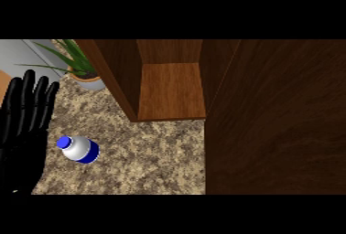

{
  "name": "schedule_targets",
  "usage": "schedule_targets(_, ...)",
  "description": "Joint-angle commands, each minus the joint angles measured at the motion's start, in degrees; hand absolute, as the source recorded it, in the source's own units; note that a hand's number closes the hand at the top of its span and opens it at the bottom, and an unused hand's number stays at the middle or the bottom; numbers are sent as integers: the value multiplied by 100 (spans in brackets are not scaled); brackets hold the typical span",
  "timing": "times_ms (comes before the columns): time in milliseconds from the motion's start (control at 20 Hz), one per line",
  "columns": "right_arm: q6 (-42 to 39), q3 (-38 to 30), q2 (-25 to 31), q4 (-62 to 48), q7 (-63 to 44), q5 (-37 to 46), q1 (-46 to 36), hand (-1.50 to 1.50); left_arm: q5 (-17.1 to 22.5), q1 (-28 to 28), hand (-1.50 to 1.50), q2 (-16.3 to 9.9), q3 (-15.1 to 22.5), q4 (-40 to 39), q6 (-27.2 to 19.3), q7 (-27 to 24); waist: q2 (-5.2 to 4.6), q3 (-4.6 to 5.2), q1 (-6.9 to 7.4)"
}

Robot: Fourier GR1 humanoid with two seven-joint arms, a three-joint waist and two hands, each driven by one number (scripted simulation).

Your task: Pick up the bottled water, place it into the cabinet and close the cabinet

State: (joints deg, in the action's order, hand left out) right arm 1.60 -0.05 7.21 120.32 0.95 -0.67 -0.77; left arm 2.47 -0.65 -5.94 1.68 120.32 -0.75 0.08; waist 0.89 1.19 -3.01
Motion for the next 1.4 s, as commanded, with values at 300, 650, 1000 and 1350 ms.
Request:
schedule_targets(300,-495,914,-293,651,-660,-598,1251,-150,-443,140,-150,583,376,-211,-1809,956,-87,-114,226)
schedule_targets(650,-670,528,60,1916,-1415,-1434,1932,-150,-1664,313,-150,592,2472,413,-3711,1706,-65,-125,243)
schedule_targets(1000,-1035,-178,285,2648,-1539,-2205,2631,-150,-2769,257,-150,593,3289,899,-4219,2743,-62,-125,238)
schedule_targets(1350,-1026,97,114,3029,-1743,-2057,2782,-150,-3903,-134,-150,594,3493,1231,-4382,4001,-58,-127,228)
